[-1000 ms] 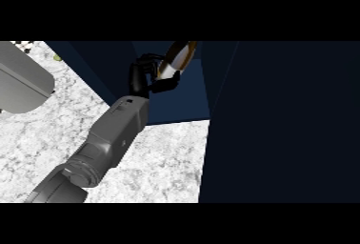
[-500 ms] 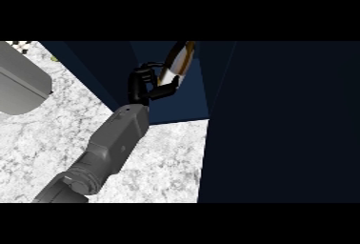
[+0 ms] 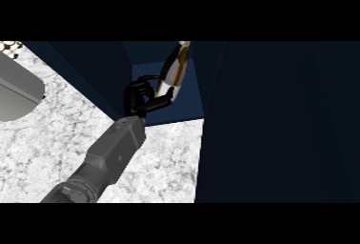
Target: Pick up the wine, place it into the cabinet and close the cabinet
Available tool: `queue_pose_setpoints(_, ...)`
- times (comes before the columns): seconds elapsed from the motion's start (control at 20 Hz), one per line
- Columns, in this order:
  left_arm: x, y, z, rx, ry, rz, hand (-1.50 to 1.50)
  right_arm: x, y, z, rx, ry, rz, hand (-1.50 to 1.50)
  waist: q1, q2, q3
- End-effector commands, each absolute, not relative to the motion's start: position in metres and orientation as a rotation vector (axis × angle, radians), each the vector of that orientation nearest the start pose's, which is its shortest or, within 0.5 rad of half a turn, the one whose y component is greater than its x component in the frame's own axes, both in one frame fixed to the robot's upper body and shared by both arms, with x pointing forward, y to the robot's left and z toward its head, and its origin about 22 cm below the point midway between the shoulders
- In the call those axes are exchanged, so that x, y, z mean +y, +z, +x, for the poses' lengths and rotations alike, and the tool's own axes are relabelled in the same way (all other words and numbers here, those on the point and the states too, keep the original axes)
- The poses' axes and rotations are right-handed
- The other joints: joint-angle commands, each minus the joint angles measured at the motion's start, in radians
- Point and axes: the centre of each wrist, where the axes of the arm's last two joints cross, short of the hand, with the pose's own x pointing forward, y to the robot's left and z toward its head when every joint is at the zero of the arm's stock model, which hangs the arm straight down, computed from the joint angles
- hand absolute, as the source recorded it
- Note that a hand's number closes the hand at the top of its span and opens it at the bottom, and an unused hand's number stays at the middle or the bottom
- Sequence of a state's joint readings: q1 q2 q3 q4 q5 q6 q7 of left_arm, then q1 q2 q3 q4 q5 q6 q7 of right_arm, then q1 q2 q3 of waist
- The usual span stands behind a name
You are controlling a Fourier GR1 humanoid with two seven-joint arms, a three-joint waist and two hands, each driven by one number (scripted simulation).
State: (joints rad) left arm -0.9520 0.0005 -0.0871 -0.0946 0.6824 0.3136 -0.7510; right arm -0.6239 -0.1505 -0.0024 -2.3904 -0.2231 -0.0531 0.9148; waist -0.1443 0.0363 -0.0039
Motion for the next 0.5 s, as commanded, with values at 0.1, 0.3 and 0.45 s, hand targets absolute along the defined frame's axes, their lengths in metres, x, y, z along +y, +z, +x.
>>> queue_pose_setpoints(0.1,0.141,-0.062,0.377,-1.564,0.311,0.077,1.50,-0.193,0.286,0.174,-2.014,0.359,0.376,-1.50,-0.023,0.001,0.000)
queue_pose_setpoints(0.3,0.149,-0.079,0.364,-1.568,0.314,0.108,1.50,-0.189,0.279,0.179,-2.004,0.362,0.365,-1.50,-0.033,0.007,-0.001)
queue_pose_setpoints(0.45,0.147,-0.076,0.366,-1.564,0.300,0.157,1.50,-0.193,0.283,0.175,-1.997,0.365,0.394,-1.50,-0.045,0.002,-0.001)
